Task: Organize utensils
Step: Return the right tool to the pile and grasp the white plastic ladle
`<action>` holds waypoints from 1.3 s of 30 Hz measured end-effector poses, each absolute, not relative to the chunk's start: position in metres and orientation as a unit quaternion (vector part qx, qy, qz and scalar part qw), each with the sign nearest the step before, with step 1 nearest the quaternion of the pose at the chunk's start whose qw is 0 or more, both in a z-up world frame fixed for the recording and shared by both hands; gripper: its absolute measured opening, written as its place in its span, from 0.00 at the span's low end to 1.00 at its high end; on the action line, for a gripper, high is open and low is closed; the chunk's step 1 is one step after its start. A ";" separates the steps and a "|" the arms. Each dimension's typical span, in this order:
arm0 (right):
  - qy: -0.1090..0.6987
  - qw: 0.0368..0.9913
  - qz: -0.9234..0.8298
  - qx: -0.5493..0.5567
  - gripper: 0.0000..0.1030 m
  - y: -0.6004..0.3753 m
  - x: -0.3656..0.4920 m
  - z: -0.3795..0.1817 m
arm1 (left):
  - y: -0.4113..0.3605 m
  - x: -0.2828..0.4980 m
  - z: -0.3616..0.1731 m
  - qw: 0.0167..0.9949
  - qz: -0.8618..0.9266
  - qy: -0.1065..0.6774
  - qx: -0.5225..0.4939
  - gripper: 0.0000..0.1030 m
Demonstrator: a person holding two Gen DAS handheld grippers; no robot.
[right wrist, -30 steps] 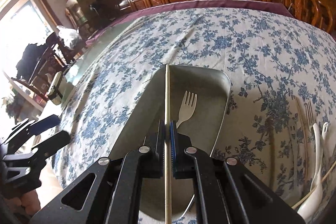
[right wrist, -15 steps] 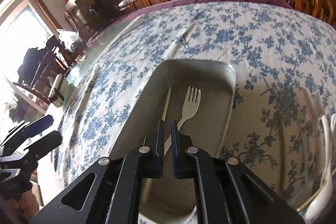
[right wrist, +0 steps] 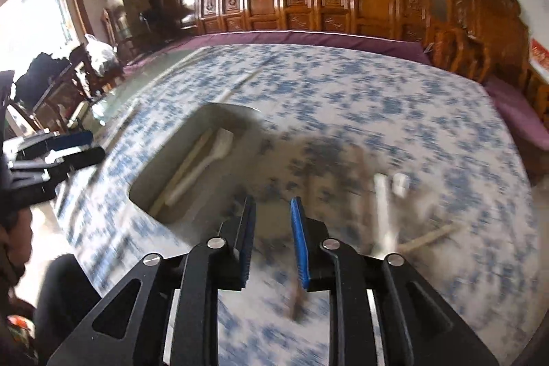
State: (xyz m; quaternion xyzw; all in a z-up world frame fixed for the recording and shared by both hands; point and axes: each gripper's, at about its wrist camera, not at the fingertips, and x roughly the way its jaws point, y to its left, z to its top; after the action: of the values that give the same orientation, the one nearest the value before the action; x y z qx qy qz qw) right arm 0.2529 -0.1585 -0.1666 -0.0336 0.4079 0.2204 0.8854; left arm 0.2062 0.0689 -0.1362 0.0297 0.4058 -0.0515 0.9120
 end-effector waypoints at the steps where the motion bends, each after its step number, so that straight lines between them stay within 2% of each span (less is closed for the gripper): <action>1: 0.408 0.888 0.210 -0.036 0.27 -0.171 0.249 -0.167 | 0.063 0.205 -0.135 0.912 -0.054 0.406 0.029 0.53; 6: 0.414 0.892 0.181 -0.025 0.28 -0.219 0.234 -0.173 | 0.032 0.199 -0.135 0.910 -0.072 0.408 0.024 0.53; 11: 0.416 0.894 0.167 -0.013 0.39 -0.245 0.231 -0.183 | -0.004 0.196 -0.145 0.903 -0.088 0.419 0.032 0.53; 26: 0.464 0.869 0.166 0.034 0.39 -0.255 0.295 -0.245 | -0.073 0.218 -0.187 0.880 -0.113 0.456 0.067 0.53; 39: 0.509 0.843 0.172 -0.009 0.39 -0.251 0.310 -0.267 | -0.080 0.231 -0.221 0.866 -0.108 0.483 0.070 0.53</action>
State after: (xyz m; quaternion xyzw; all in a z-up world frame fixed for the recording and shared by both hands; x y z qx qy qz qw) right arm 0.3096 -0.2512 -0.2666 -0.0090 0.5092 0.1722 0.8432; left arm 0.2309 -0.0804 -0.2213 0.0699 0.4831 -0.1076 0.8661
